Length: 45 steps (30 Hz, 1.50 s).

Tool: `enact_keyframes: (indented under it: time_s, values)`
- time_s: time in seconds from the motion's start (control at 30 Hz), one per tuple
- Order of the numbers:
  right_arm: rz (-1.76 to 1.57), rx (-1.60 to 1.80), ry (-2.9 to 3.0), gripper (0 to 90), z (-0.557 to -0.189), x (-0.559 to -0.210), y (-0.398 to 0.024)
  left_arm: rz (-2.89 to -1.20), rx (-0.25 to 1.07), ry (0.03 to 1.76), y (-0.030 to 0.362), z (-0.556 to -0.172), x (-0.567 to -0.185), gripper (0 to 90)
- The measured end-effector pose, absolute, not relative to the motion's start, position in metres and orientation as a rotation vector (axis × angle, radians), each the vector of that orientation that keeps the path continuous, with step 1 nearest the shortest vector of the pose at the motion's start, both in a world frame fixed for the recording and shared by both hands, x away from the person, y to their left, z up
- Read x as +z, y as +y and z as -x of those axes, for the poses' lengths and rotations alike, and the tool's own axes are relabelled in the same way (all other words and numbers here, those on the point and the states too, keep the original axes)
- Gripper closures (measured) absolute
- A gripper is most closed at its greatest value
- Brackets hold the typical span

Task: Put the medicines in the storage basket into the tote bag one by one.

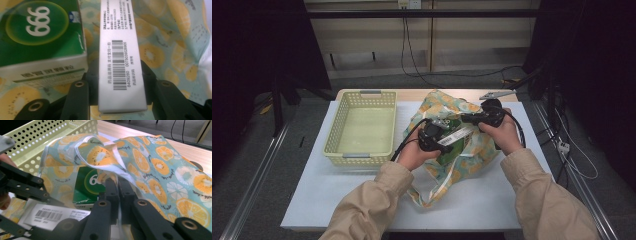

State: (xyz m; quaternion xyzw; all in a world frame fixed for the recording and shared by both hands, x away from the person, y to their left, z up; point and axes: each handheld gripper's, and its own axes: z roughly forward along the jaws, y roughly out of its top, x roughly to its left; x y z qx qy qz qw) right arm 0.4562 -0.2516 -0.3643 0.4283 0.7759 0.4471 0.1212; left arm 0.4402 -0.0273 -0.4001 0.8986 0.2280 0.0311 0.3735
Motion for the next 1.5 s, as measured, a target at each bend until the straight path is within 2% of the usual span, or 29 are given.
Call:
enact_keyframes:
  time_s: [0.43,0.53,0.57,0.6,0.63,0.8,1.17,1.5]
  values:
    - [-1.246,1.316,2.245,88.4,-0.454,-0.352,-0.257,-2.209,0.104,0.697,-0.044,-0.457,-0.405,62.1]
    - [-1.237,1.314,2.254,88.4,-0.453,-0.353,-0.254,-2.161,0.124,0.714,-0.049,-0.461,-0.409,59.3]
    - [-1.234,1.312,2.259,88.4,-0.453,-0.353,-0.253,-2.147,0.112,0.724,-0.049,-0.461,-0.41,53.5]
    - [-1.233,1.312,2.259,88.4,-0.454,-0.353,-0.253,-2.154,0.114,0.729,-0.049,-0.461,-0.411,39.5]
    - [-1.233,1.312,2.259,88.4,-0.454,-0.353,-0.253,-2.165,0.115,0.727,-0.049,-0.46,-0.411,39.5]
    - [-1.241,1.315,2.259,88.4,-0.454,-0.356,-0.254,-2.196,0.125,0.719,-0.035,-0.448,-0.406,20.7]
    - [-1.25,1.301,2.271,88.3,-0.452,-0.363,-0.253,-2.228,0.178,0.722,0.016,-0.412,-0.401,15.8]
    - [-1.263,1.29,2.254,88.3,-0.453,-0.363,-0.26,-2.278,0.173,0.732,0.032,-0.393,-0.407,15.5]
